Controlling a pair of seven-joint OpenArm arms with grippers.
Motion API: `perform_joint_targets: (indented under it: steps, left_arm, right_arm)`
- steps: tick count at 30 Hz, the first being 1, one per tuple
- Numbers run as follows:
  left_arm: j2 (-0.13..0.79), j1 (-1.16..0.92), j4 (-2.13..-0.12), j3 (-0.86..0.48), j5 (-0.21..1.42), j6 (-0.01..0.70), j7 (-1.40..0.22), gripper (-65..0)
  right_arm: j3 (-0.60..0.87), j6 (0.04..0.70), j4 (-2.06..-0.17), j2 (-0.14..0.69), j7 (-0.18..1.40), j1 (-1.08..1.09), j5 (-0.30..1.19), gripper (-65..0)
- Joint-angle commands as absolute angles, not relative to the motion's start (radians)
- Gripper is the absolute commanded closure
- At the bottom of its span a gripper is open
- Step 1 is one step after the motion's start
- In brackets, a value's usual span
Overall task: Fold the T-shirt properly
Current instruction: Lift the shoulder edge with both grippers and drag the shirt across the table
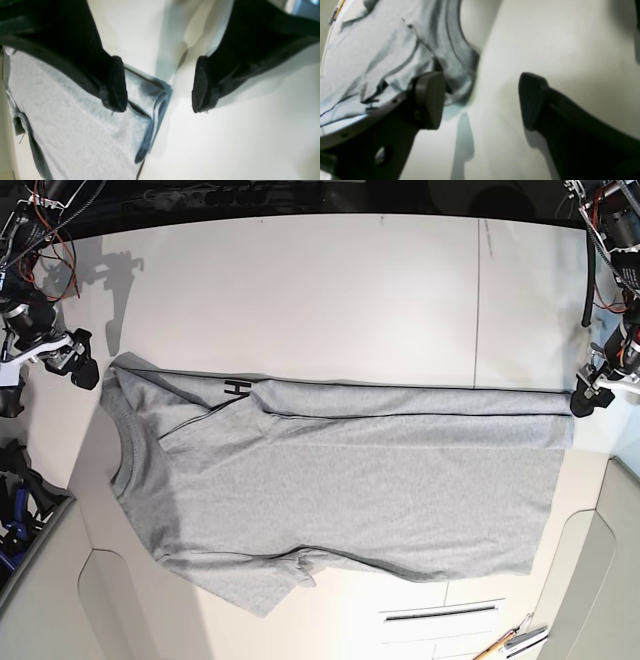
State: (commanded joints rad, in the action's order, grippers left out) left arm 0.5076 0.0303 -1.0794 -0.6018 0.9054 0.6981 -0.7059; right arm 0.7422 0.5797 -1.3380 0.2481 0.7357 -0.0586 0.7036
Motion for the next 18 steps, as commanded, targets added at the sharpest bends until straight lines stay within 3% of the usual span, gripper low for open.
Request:
perform_joint_targets:
  steps: [9, 13, 18]
  left_arm:
    - [0.476, 0.03, -1.079, -0.52, 0.858, 0.698, -0.666, -43.6]
    - [0.471, 0.031, -1.079, -0.438, 0.84, 0.698, -0.616, -43.6]
    - [0.45, 0.033, -1.079, -0.43, 0.768, 0.698, -0.579, -43.4]
  right_arm:
    - [0.705, 0.58, -1.314, 0.184, 0.726, -0.046, 0.744, -44.9]
    - [0.642, 0.579, -1.314, 0.179, 0.683, -0.036, 0.74, -44.9]
    - [0.588, 0.576, -1.314, 0.176, 0.673, -0.002, 0.718, -44.9]
